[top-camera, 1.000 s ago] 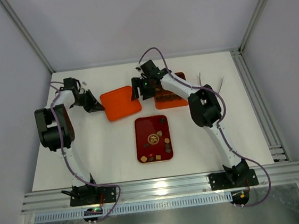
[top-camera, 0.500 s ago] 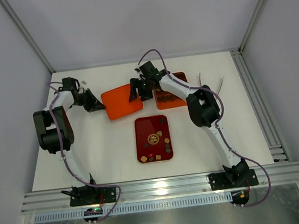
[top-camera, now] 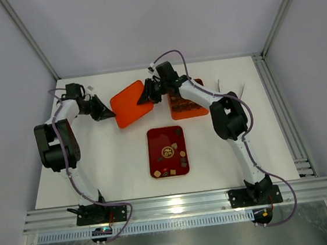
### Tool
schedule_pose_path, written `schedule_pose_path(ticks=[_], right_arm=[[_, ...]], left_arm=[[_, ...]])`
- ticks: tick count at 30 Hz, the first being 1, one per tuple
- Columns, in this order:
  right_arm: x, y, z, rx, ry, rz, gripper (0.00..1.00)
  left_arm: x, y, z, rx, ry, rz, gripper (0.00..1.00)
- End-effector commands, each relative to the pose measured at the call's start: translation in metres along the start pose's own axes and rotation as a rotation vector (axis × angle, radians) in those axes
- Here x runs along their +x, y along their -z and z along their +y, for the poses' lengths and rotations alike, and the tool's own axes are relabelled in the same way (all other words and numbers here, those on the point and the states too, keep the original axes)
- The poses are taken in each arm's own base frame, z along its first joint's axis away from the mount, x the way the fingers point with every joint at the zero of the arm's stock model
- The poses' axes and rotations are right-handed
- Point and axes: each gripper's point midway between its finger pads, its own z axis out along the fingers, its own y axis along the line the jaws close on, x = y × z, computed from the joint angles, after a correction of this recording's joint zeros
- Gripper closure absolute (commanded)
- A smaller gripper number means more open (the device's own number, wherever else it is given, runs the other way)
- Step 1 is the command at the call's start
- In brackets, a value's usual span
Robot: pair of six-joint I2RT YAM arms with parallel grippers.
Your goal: Pack the chocolate
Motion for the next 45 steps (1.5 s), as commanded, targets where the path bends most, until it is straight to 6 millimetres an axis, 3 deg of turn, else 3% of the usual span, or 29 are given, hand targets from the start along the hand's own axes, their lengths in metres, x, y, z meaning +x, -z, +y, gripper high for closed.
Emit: schedule_pose_path(ticks=[1, 2, 5, 6, 8, 12, 14, 17, 19, 20, 21, 23, 24, 27, 28, 35, 39, 45], right_arm=[[-0.027, 0.050, 0.083, -0.191, 0.056, -0.093, 0.74], [-0.027, 0.053, 0.085, -0.197, 0.053, -0.096, 0.80], [-0.027, 0.065, 0.093, -0.220, 0.040, -0.107, 0.87], [-0.028, 0.068, 0.094, -0.223, 0.033, -0.111, 0.90], [-0.030, 0.077, 0.094, -0.221, 0.015, -0.129, 0.96], [-0.034, 0.092, 0.092, -0.230, -0.019, -0.153, 0.96], [-0.037, 0.098, 0.083, -0.202, -0.041, -0.164, 0.96], [-0.036, 0.107, 0.071, -0.152, -0.090, -0.150, 0.96], [-0.038, 0.117, 0.056, -0.099, -0.150, -0.136, 0.96], [-0.042, 0.123, 0.051, -0.089, -0.169, -0.136, 0.96], [-0.040, 0.128, 0.049, -0.079, -0.188, -0.128, 0.96], [-0.041, 0.137, 0.048, -0.076, -0.205, -0.129, 0.96], [-0.041, 0.145, 0.048, -0.073, -0.210, -0.133, 0.96], [-0.039, 0.152, 0.049, -0.076, -0.235, -0.116, 0.96], [-0.040, 0.156, 0.047, -0.078, -0.244, -0.115, 0.96], [-0.029, 0.168, 0.051, -0.096, -0.277, -0.074, 0.96], [-0.020, 0.174, 0.051, -0.095, -0.289, -0.057, 0.96], [-0.012, 0.183, 0.058, -0.121, -0.300, -0.038, 0.96]], left_arm=[[-0.003, 0.019, -0.035, 0.091, -0.063, -0.039, 0.99], [-0.003, 0.020, -0.039, 0.096, -0.073, -0.044, 0.97], [-0.001, 0.025, -0.049, 0.096, -0.100, -0.064, 0.79], [-0.003, 0.030, -0.054, 0.097, -0.116, -0.085, 0.65], [-0.003, 0.033, -0.060, 0.091, -0.135, -0.104, 0.50], [-0.014, 0.059, -0.079, 0.067, -0.205, -0.211, 0.32], [-0.016, 0.070, -0.090, 0.061, -0.251, -0.254, 0.29], [-0.009, 0.092, -0.125, 0.029, -0.418, -0.357, 0.27], [0.011, 0.093, -0.150, 0.004, -0.573, -0.388, 0.25], [0.013, 0.104, -0.160, -0.028, -0.630, -0.445, 0.24], [0.034, 0.096, -0.175, -0.025, -0.732, -0.428, 0.24], [0.045, 0.100, -0.185, -0.095, -0.824, -0.485, 0.23], [0.067, 0.091, -0.198, -0.090, -0.920, -0.466, 0.23], [0.084, 0.082, -0.202, -0.225, -1.064, -0.519, 0.22], [0.110, 0.072, -0.213, -0.224, -1.176, -0.499, 0.21], [0.136, 0.043, -0.223, -0.411, -1.441, -0.524, 0.21], [0.137, 0.036, -0.234, -0.457, -1.520, -0.566, 0.21], [0.122, 0.026, -0.233, -0.608, -1.597, -0.598, 0.27]])
